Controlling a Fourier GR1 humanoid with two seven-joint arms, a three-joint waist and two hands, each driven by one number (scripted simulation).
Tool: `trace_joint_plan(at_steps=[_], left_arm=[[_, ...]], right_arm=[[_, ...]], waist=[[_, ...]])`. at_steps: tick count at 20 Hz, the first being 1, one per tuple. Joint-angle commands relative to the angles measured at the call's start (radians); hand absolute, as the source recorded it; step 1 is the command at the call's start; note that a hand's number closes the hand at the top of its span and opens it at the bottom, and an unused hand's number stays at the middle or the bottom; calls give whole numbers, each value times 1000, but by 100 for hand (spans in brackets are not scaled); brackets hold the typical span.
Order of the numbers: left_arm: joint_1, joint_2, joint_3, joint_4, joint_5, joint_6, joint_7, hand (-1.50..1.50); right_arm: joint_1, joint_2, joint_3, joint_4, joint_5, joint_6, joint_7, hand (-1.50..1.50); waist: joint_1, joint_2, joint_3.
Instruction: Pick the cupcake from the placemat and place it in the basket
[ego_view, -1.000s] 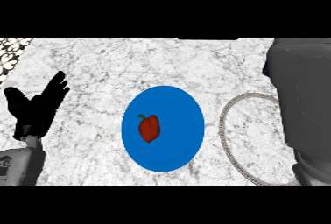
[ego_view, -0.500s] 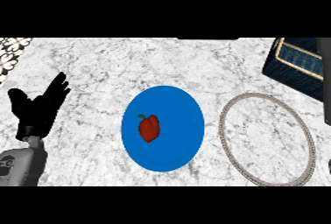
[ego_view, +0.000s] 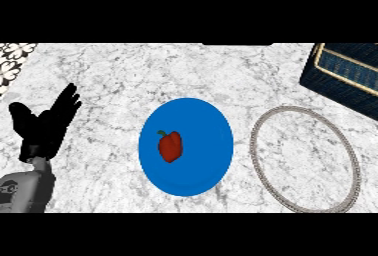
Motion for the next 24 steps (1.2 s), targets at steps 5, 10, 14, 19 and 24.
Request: trace_joint_plan(at_steps=[5, 10, 14, 19, 24], left_arm=[[-48, 36, 20, -15, 21, -28, 85, 0], [33, -36, -28, -22, -7, -14, -2, 0], [28, 1, 7, -9, -13, -21, -27, 0], [-15, -18, -5, -7, -9, -15, 26, 0], [4, 16, 22, -4, 3, -41, -3, 0]], right_arm=[[35, -36, -85, 192, -65, -132, -191, 150], [28, -36, -157, 284, -36, -313, -121, -150], [35, -124, -173, 393, -93, -255, -280, -150], [-12, -94, -178, 446, -146, -281, -378, -150], [-36, -165, -295, 421, -240, -334, -363, -150]], waist=[[6, 2, 0], [18, 6, 0], [10, 3, 0], [8, 3, 0], [3, 0, 0]])
